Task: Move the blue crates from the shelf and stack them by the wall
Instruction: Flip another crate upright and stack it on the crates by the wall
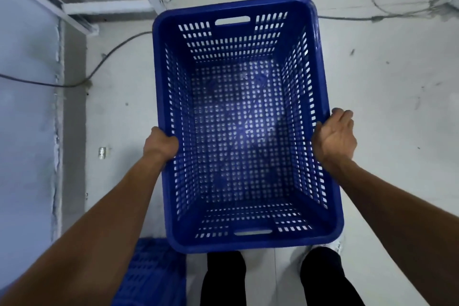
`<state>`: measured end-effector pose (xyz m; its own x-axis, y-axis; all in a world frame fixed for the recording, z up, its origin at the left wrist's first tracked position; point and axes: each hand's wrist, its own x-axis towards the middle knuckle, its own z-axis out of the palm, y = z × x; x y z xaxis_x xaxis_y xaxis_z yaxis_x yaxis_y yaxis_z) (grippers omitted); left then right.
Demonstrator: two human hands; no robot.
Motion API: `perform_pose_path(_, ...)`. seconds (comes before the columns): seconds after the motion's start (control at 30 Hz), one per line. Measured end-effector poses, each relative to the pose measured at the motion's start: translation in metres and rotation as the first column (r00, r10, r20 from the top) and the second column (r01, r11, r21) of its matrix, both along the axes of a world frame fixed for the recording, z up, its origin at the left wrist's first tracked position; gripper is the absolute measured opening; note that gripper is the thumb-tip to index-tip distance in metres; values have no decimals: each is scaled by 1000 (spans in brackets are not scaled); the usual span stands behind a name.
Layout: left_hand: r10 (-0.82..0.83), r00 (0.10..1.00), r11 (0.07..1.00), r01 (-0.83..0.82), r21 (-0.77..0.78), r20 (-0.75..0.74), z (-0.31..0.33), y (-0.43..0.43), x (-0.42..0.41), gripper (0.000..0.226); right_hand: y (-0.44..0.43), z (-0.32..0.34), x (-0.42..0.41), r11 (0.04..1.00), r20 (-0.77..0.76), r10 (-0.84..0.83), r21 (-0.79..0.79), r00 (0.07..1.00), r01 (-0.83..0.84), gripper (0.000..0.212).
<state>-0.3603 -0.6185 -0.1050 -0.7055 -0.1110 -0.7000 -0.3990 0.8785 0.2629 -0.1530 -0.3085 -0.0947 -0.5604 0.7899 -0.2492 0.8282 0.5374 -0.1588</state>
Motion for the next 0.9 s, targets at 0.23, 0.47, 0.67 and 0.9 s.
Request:
perform_pose_path(0.23,-386,911,902,340,-267,-145,6,2,14,37,-1,-1,-3,995,-39,-25,-103,999,21,34)
perform_pose_path(0.47,-400,900,896,344,-282,-173,4,-3,12,38,2,-6,-4,981,-71,-69,-184,995,55,35)
perform_pose_path(0.67,-365,929,904,338,-264,-60,14,-3,-2,43,12,4,-9,967,22,-40,-252,999,44,27)
perform_pose_path(0.9,-318,948,921,309,-237,-4,57,2,-1,47,8,42,4,970,-42,-70,-236,997,58,30)
